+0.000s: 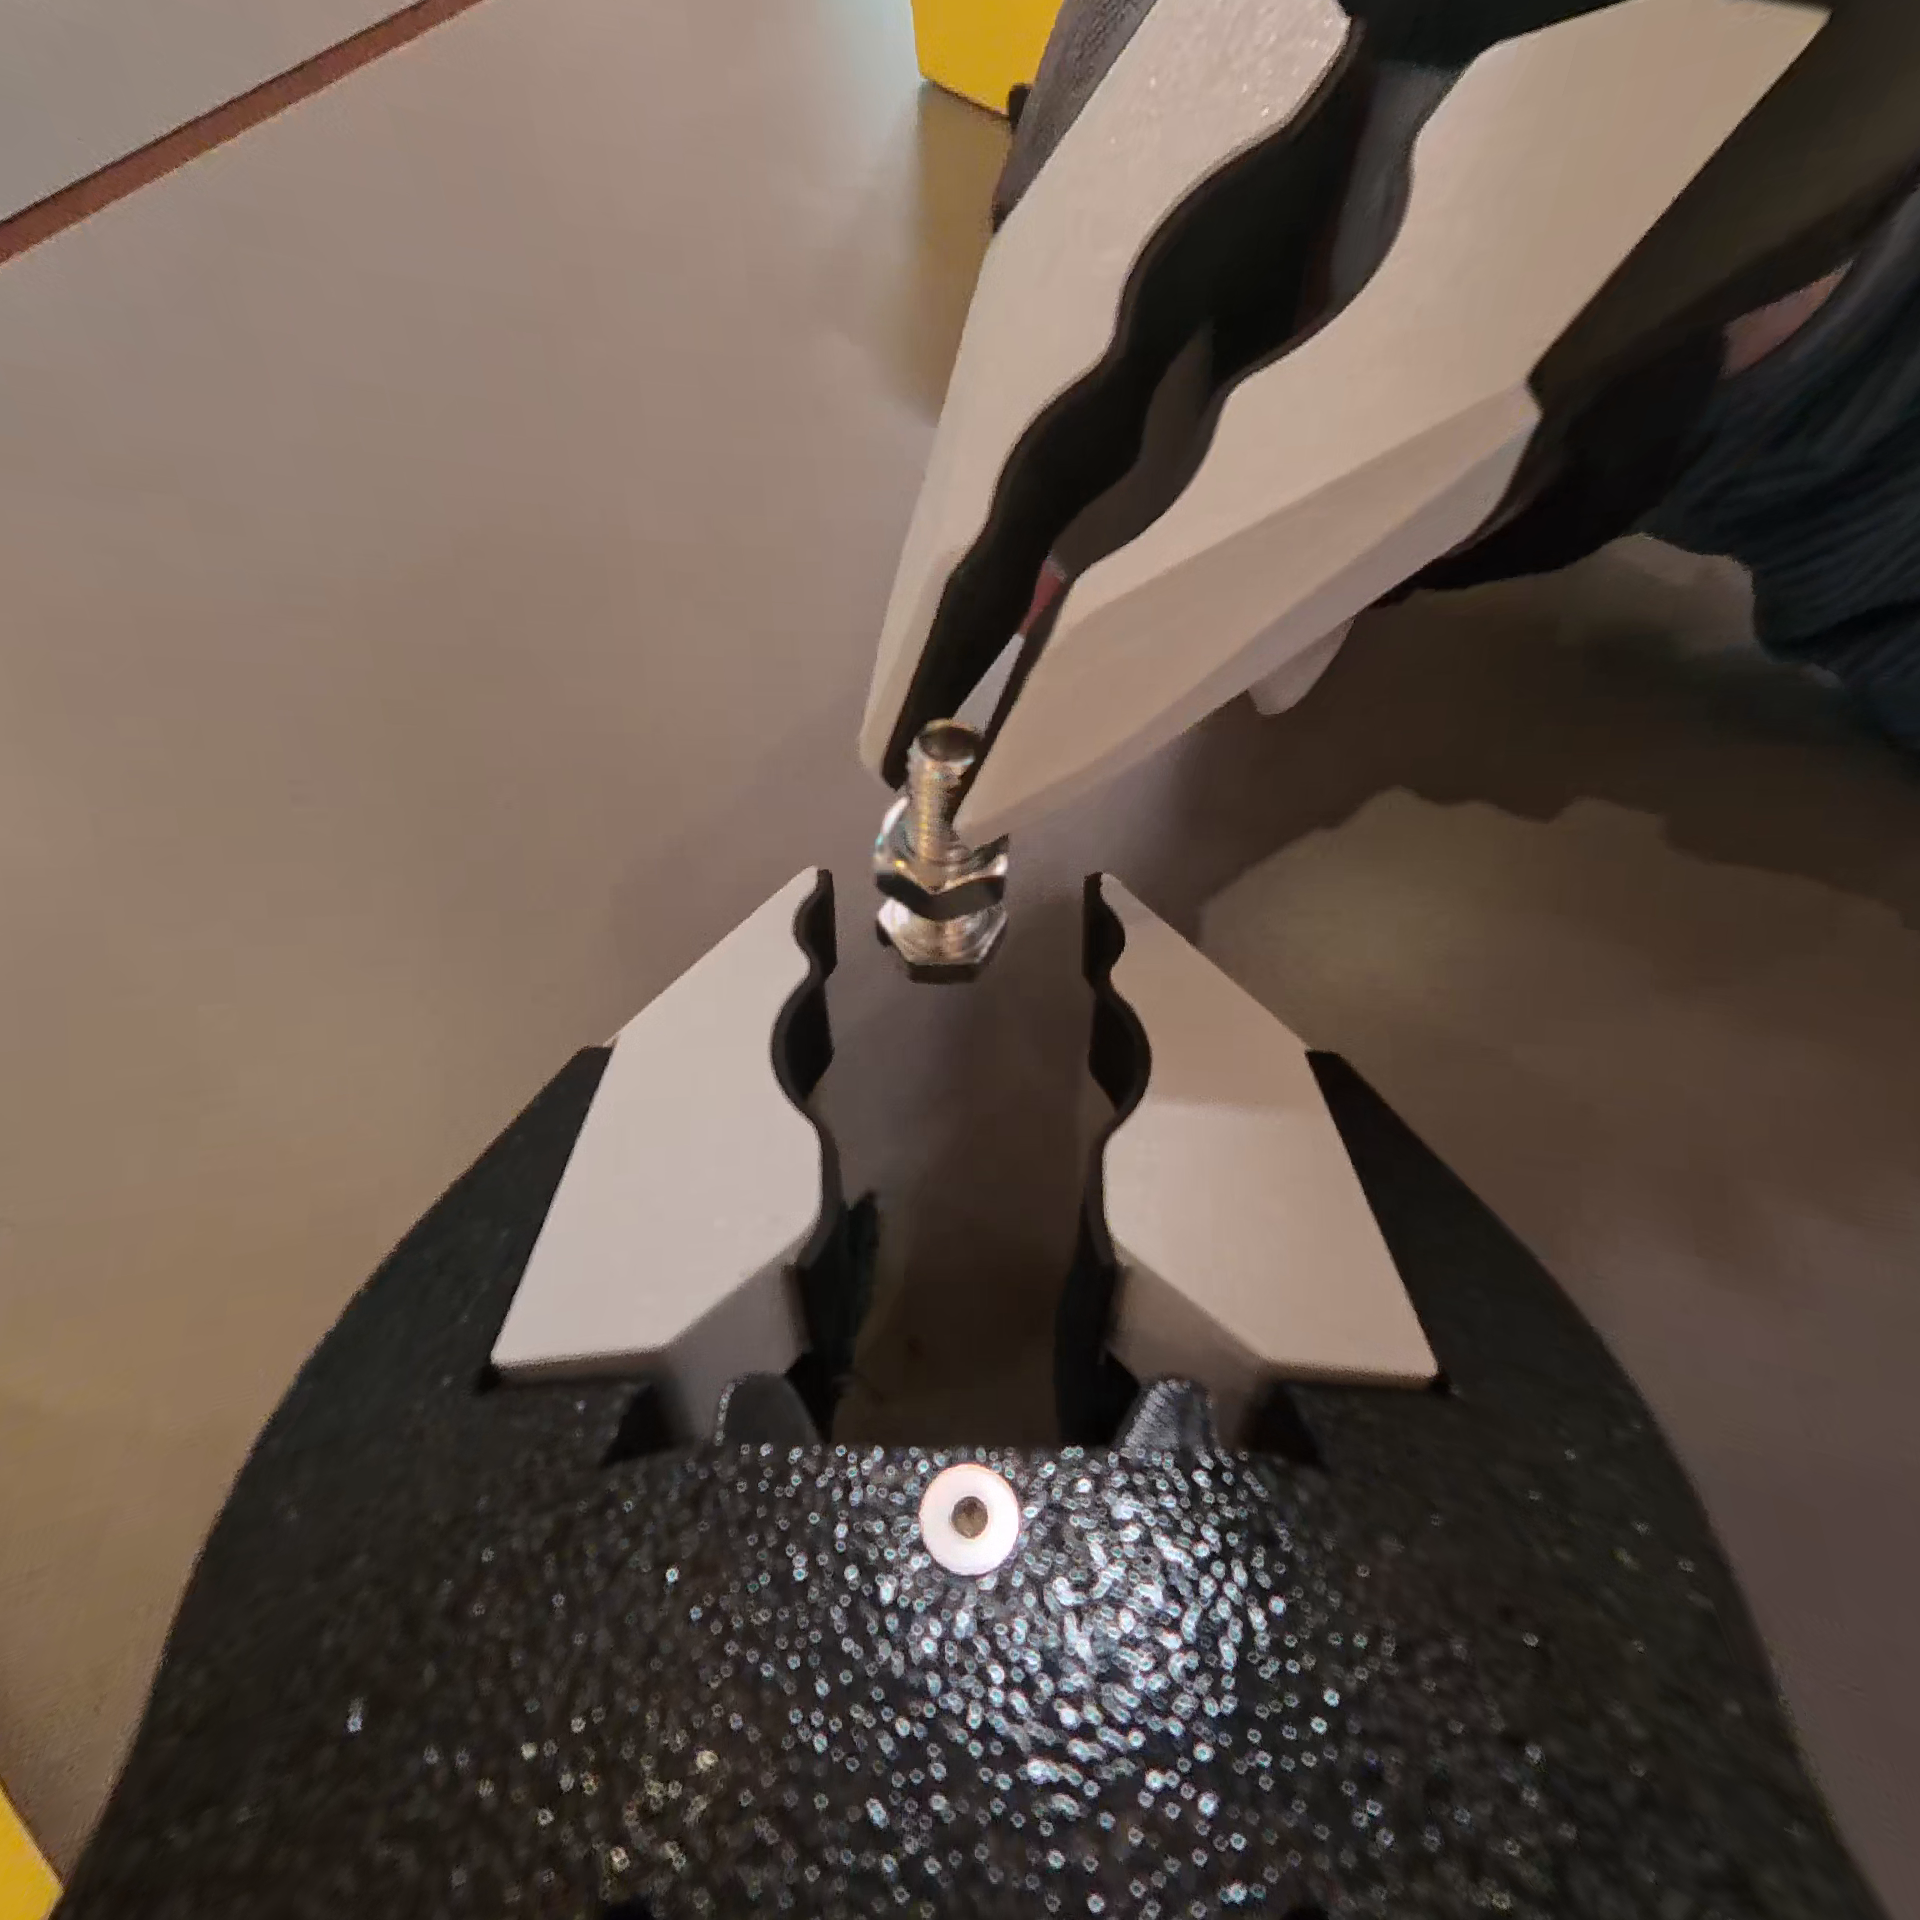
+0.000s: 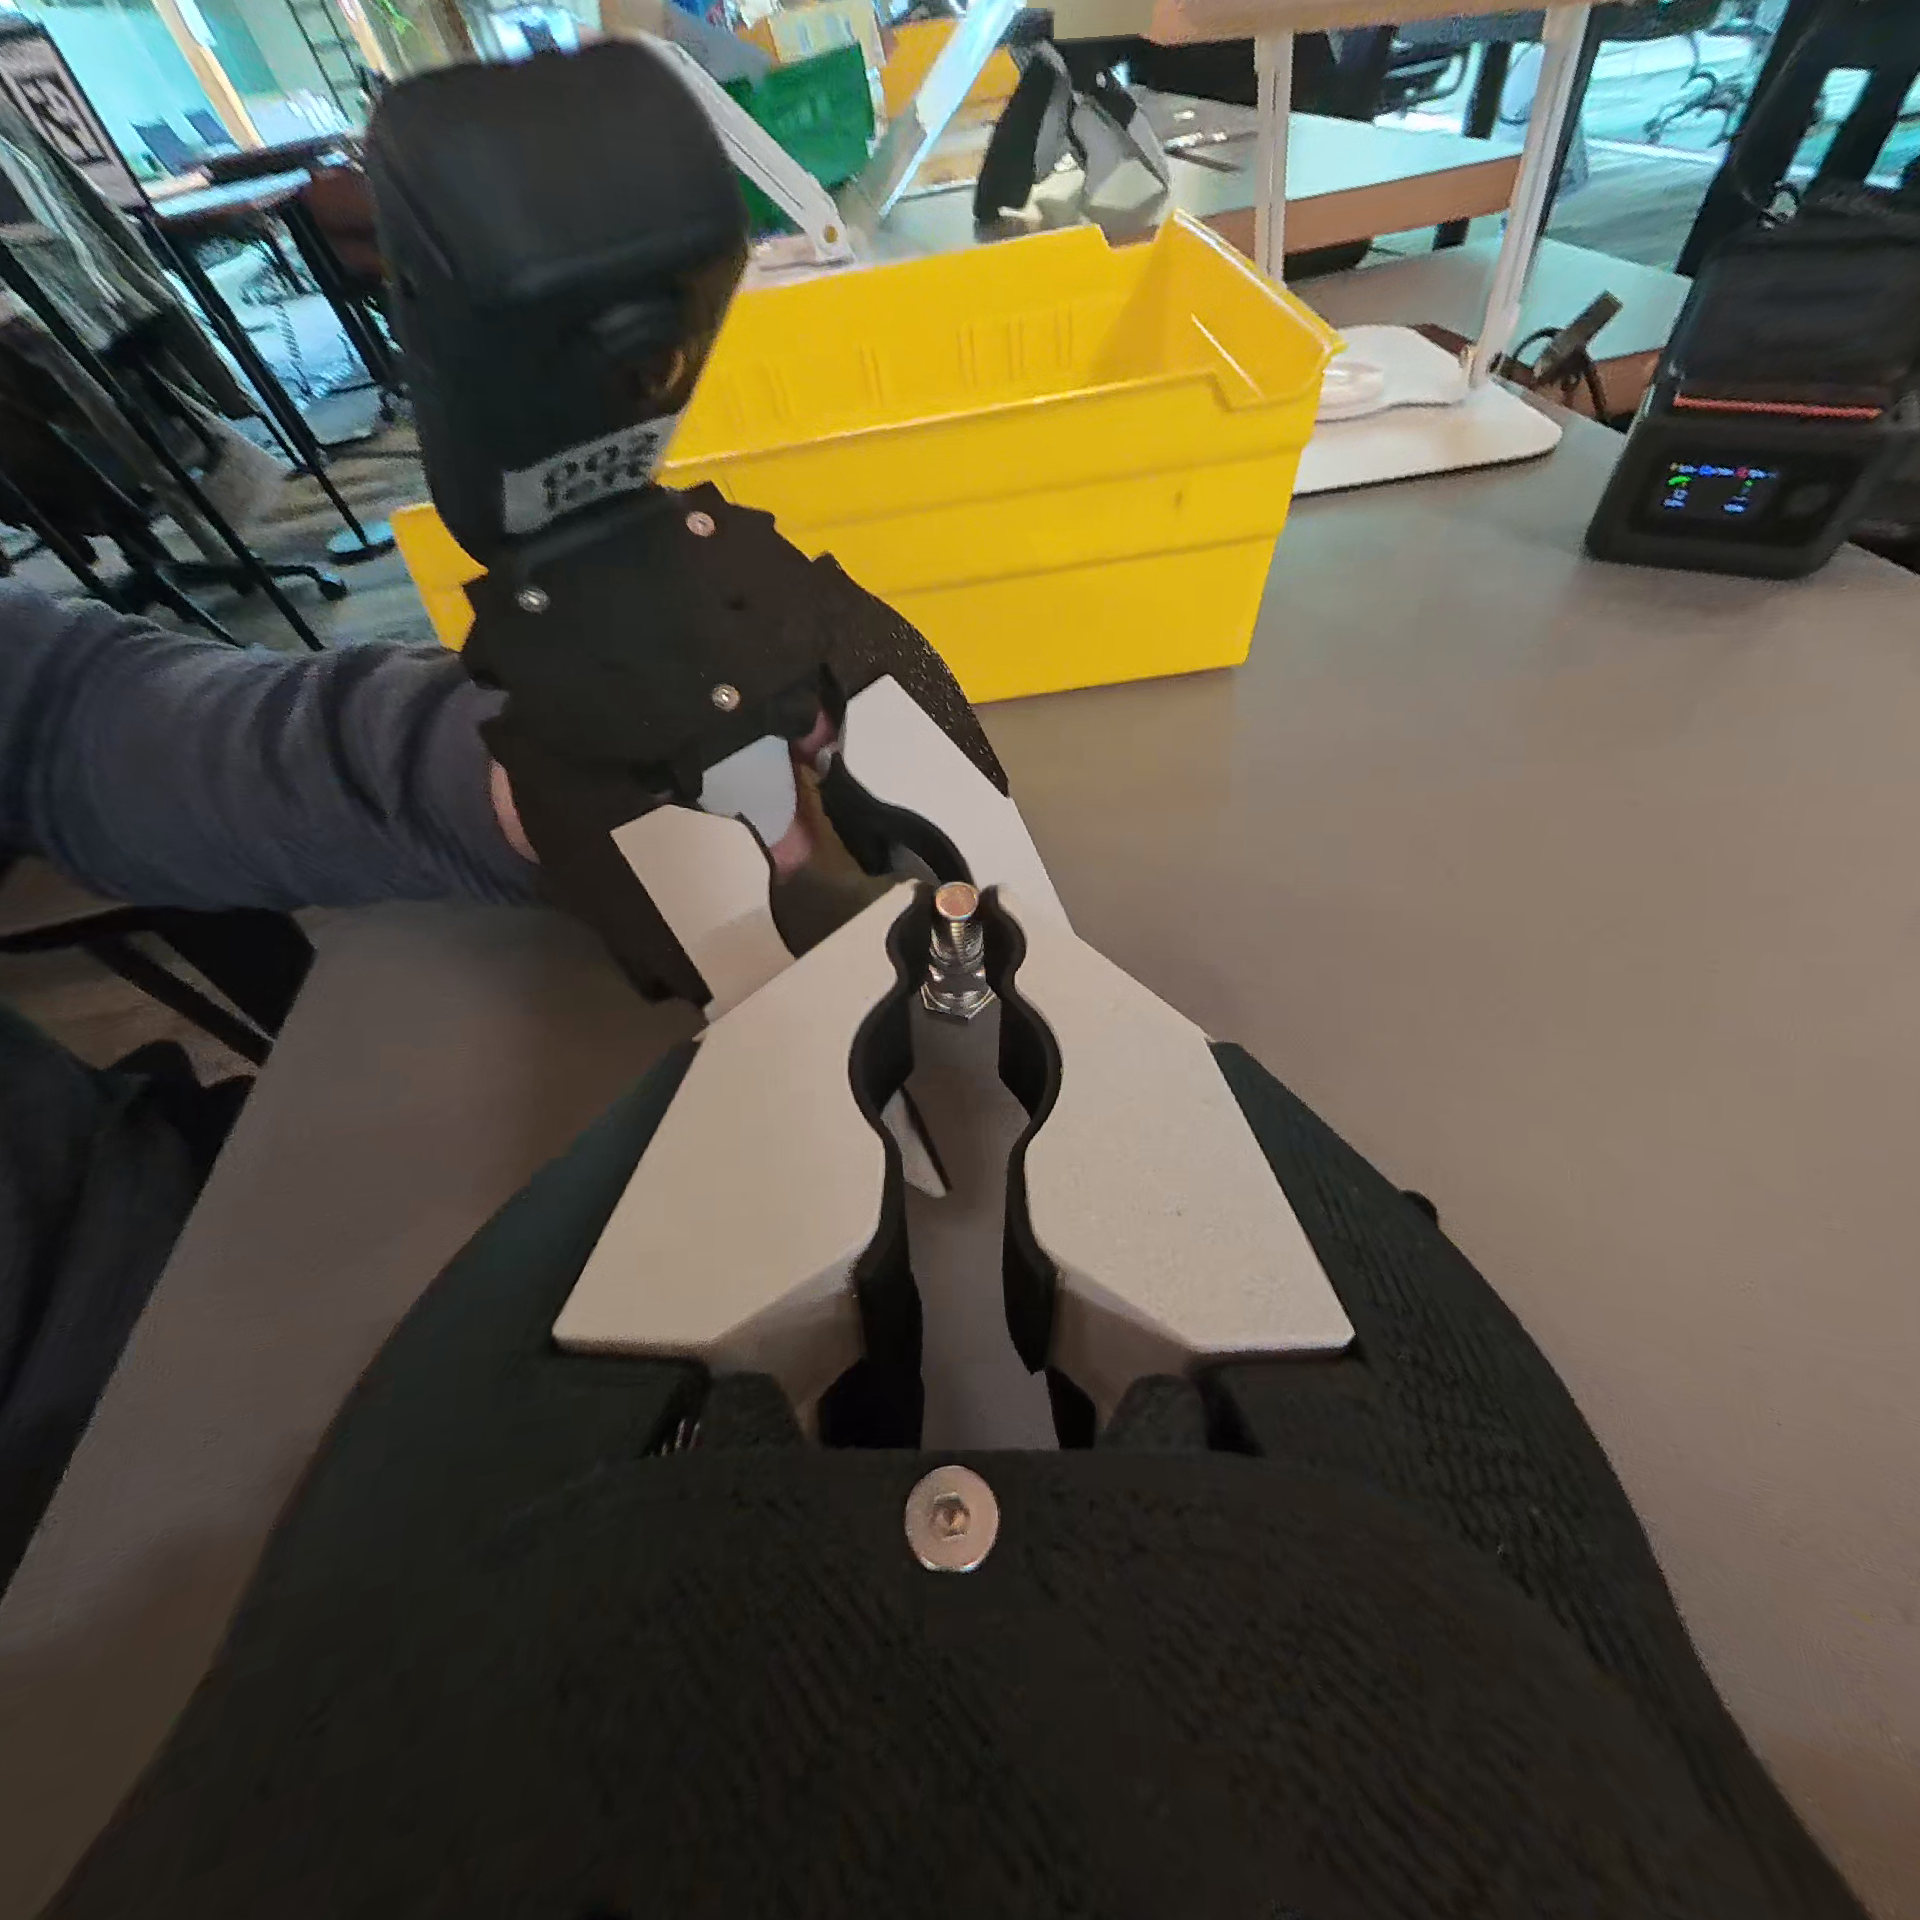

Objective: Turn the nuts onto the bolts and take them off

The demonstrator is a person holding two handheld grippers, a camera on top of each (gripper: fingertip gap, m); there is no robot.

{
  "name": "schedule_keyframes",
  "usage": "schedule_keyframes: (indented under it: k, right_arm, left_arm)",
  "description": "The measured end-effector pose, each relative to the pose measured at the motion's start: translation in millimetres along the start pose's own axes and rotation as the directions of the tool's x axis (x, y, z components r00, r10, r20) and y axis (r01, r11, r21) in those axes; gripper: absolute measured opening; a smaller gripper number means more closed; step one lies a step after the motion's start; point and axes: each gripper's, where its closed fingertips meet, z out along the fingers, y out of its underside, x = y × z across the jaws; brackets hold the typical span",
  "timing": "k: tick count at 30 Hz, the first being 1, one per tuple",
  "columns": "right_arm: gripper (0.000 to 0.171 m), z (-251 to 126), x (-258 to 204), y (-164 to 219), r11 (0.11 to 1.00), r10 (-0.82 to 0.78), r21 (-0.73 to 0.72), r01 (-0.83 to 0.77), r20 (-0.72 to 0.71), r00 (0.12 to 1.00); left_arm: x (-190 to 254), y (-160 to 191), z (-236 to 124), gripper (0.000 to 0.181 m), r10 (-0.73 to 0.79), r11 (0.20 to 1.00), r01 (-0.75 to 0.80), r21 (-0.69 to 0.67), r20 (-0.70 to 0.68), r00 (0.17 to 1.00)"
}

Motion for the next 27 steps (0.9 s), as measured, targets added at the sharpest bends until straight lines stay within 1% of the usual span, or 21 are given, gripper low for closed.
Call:
schedule_keyframes:
  k: [4, 6, 8, 10, 13, 17, 18, 21, 23, 27]
  right_arm:
    - [0.008, -3.4, -8.1, -2.7, 1.000, 0.012, 0.023, -0.013, 0.060, 0.998]
    - [0.007, -6.2, -11.7, -2.0, 0.999, 0.027, 0.025, -0.029, 0.096, 0.995]
    - [0.008, -10.2, -13.4, -1.4, 0.998, 0.042, 0.031, -0.046, 0.122, 0.992]
    - [0.008, -15.3, -13.8, -1.8, 0.997, 0.058, 0.041, -0.065, 0.142, 0.988]
    - [0.007, -22.8, -11.6, -4.5, 0.995, 0.071, 0.065, -0.081, 0.147, 0.987]
    - [0.008, -28.6, -13.7, -9.3, 0.991, 0.078, 0.095, -0.095, 0.170, 0.982]
    - [0.008, -28.9, -14.2, -9.5, 0.991, 0.079, 0.096, -0.096, 0.173, 0.982]
    - [0.008, -28.2, -16.2, -8.1, 0.992, 0.078, 0.087, -0.095, 0.183, 0.980]
    - [0.008, -27.4, -17.3, -8.0, 0.992, 0.078, 0.086, -0.096, 0.189, 0.979]
    - [0.008, -25.9, -19.8, -8.0, 0.992, 0.078, 0.084, -0.096, 0.201, 0.977]
  left_arm:
    - [4.2, -5.5, -2.4, 0.042, 0.009, 0.999, -0.008, 0.038, -0.032, 0.999]
    - [11.9, -11.0, -5.6, 0.038, 0.006, 0.997, 0.001, 0.078, -0.098, 0.995]
    - [21.5, -16.5, -10.0, 0.029, -0.002, 0.993, 0.024, 0.117, -0.182, 0.983]
    - [25.6, -19.3, -14.2, 0.025, -0.012, 0.989, 0.046, 0.138, -0.236, 0.972]
    - [23.3, -20.1, -17.8, 0.018, -0.025, 0.987, 0.063, 0.149, -0.248, 0.968]
    - [27.6, -25.9, -22.9, 0.016, -0.014, 0.978, 0.072, 0.195, -0.282, 0.959]
    - [27.3, -26.3, -23.0, 0.017, -0.018, 0.977, 0.076, 0.197, -0.282, 0.959]
    - [25.8, -26.7, -21.9, 0.029, -0.036, 0.976, 0.093, 0.195, -0.278, 0.960]
    - [28.6, -26.4, -21.9, 0.027, -0.035, 0.976, 0.096, 0.194, -0.297, 0.954]
    - [34.6, -29.3, -24.4, 0.018, -0.017, 0.972, 0.092, 0.215, -0.330, 0.944]
